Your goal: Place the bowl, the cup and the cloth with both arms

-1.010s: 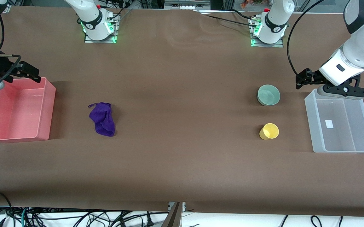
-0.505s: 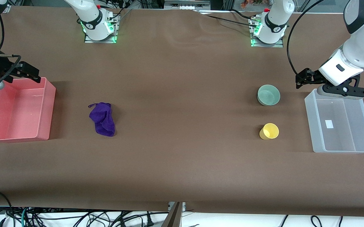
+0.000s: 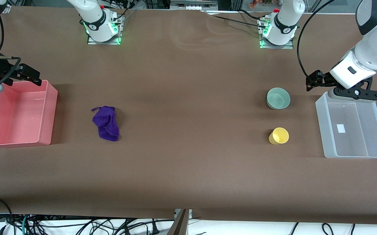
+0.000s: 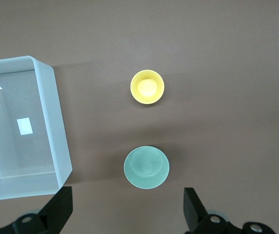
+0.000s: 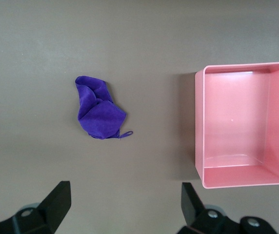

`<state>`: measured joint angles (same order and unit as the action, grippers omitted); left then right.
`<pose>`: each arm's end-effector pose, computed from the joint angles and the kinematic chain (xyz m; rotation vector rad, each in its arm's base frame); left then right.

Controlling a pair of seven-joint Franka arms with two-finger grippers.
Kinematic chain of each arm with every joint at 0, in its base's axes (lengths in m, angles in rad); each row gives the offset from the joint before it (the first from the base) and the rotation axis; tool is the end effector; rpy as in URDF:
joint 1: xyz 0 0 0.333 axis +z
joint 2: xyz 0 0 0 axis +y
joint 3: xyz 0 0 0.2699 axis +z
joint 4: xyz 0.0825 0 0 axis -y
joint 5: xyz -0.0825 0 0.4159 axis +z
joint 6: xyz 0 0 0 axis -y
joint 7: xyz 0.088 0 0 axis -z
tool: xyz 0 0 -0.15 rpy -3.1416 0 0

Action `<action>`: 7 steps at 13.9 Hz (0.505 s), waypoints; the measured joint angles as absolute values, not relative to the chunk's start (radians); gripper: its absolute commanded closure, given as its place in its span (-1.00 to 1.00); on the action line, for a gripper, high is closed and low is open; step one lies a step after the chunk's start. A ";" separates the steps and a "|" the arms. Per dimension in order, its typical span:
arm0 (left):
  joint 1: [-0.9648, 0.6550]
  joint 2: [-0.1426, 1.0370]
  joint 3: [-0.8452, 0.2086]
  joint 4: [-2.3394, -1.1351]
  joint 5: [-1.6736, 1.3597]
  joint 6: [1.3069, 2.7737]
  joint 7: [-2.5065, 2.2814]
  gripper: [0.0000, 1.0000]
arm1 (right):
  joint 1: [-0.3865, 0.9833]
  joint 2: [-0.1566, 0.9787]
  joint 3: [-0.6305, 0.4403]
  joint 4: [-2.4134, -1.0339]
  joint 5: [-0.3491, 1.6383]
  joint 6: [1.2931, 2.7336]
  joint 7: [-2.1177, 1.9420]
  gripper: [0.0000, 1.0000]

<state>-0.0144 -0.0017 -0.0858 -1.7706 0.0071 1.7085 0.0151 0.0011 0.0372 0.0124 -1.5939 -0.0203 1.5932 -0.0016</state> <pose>0.5820 -0.0576 0.4470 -3.1252 0.1822 0.0940 0.5948 0.0049 0.5037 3.1209 0.0249 -0.0590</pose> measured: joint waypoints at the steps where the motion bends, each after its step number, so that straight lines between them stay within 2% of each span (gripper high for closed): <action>1: -0.009 -0.001 -0.085 -1.774 0.007 1.703 0.015 -1.00 | 0.001 0.037 0.012 -1.593 -0.020 1.593 -0.001 -1.00; 7: -0.001 0.032 -0.081 -1.853 0.007 1.693 0.113 -1.00 | 0.001 0.036 0.013 -1.593 -0.020 1.592 -0.001 -1.00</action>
<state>-0.0007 0.0320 -0.0813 -1.8532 0.0071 1.6934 0.1130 0.0012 0.0355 0.0127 -1.5926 -0.0203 1.5925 -0.0012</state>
